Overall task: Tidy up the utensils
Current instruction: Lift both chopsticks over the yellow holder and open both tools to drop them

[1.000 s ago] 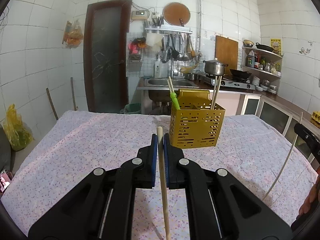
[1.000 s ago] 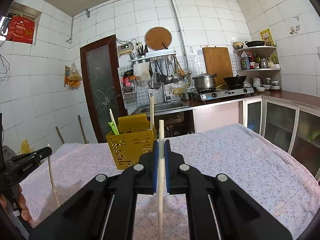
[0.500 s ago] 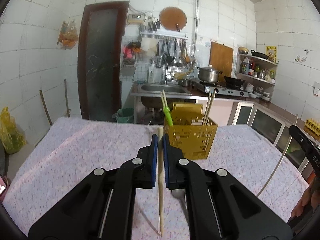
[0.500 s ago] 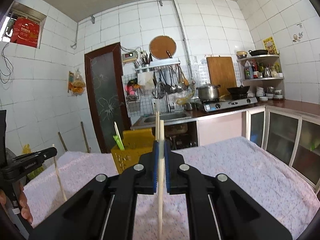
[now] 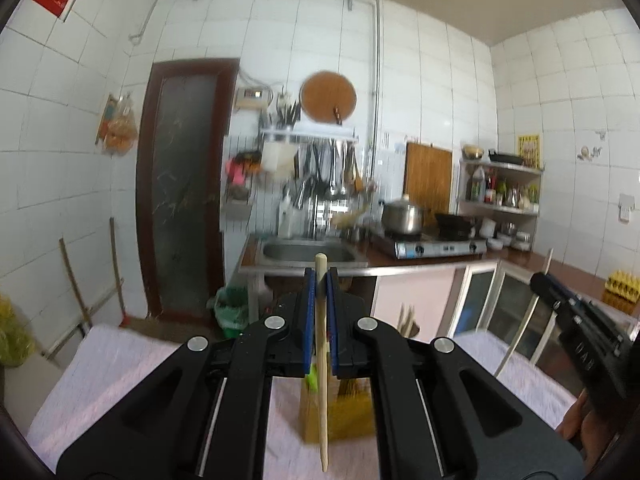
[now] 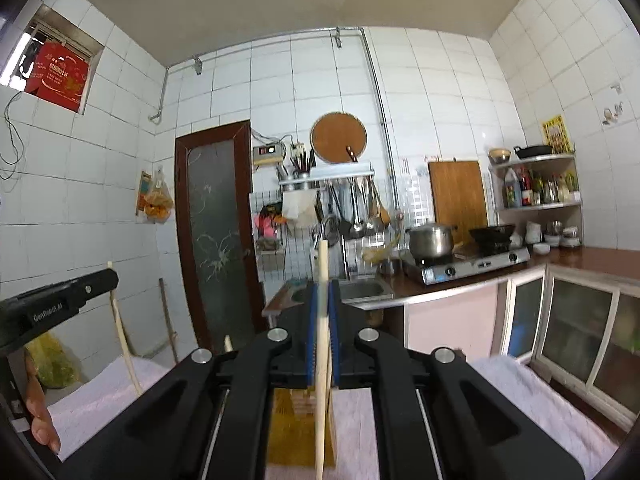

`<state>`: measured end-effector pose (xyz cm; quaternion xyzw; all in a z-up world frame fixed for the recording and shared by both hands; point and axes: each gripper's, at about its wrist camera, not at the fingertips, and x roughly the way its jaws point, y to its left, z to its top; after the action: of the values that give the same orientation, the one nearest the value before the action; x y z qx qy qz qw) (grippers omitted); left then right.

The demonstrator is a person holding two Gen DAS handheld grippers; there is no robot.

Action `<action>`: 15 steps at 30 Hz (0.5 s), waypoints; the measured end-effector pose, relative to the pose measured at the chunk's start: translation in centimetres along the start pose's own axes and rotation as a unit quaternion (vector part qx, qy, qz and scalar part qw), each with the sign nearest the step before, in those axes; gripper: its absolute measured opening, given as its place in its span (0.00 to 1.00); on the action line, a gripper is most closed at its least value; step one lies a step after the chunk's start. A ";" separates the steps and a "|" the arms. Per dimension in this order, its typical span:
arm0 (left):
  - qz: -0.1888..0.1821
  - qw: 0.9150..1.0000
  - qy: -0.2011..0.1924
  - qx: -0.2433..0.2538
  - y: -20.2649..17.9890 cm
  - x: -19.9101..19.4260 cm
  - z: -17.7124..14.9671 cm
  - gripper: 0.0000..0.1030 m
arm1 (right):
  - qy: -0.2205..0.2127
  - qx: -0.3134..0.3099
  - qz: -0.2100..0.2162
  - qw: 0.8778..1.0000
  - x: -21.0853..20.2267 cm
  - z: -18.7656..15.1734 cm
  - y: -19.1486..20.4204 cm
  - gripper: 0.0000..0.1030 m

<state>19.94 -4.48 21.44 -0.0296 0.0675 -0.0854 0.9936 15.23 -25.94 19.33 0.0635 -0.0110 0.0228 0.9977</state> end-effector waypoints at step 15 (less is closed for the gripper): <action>0.045 0.998 0.047 0.006 -0.9 16.1 -5.5 0.04 | 0.070 -0.003 -0.028 0.997 14.6 -5.9 0.4 0.06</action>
<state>34.72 -8.44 14.00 -0.0168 0.1149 -0.0425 0.9923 29.92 -24.12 13.87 0.0586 0.0610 -0.0012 0.9964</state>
